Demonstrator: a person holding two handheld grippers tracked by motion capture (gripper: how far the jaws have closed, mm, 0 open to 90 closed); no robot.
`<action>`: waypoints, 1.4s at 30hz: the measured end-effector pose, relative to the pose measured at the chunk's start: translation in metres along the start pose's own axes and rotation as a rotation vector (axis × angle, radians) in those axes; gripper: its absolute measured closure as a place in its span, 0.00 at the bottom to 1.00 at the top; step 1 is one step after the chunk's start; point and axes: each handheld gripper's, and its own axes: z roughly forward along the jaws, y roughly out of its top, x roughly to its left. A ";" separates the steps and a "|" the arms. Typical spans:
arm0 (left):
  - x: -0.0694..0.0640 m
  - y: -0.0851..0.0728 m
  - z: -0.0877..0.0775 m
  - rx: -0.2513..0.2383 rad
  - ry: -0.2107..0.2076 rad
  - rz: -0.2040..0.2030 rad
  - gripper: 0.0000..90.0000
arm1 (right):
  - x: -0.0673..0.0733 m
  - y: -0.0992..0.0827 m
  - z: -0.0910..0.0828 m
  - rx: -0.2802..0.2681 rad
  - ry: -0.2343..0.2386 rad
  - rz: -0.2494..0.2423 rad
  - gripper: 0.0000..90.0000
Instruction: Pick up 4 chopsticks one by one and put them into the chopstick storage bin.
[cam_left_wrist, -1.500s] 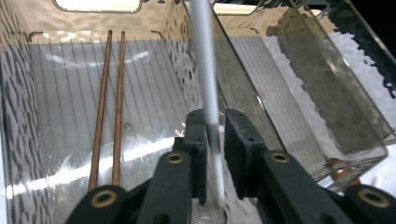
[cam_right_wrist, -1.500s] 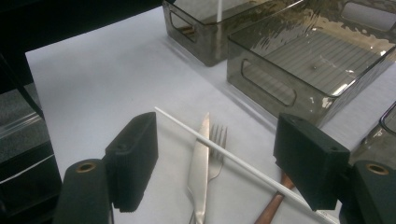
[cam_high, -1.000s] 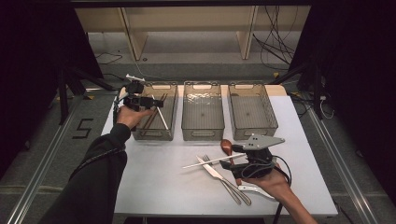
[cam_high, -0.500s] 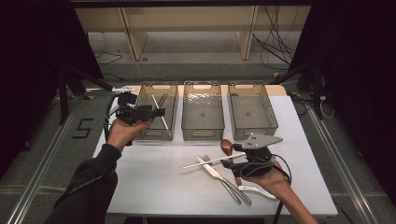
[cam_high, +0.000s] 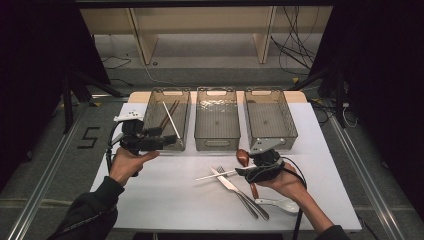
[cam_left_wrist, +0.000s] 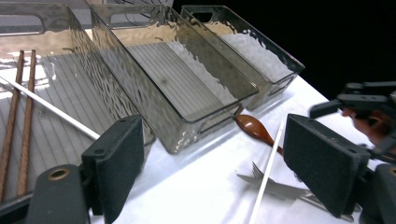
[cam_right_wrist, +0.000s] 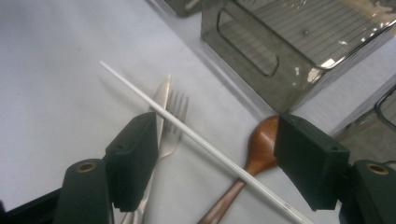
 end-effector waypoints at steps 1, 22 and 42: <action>-0.001 -0.002 -0.002 0.002 -0.001 0.003 0.22 | -0.001 0.000 0.003 0.014 0.000 -0.006 0.35; -0.017 -0.048 -0.024 0.005 0.046 0.107 0.20 | -0.012 0.000 0.038 0.184 0.044 -0.139 0.42; -0.020 -0.060 -0.028 0.008 0.058 0.135 0.18 | -0.010 0.000 0.057 0.294 0.051 -0.229 0.56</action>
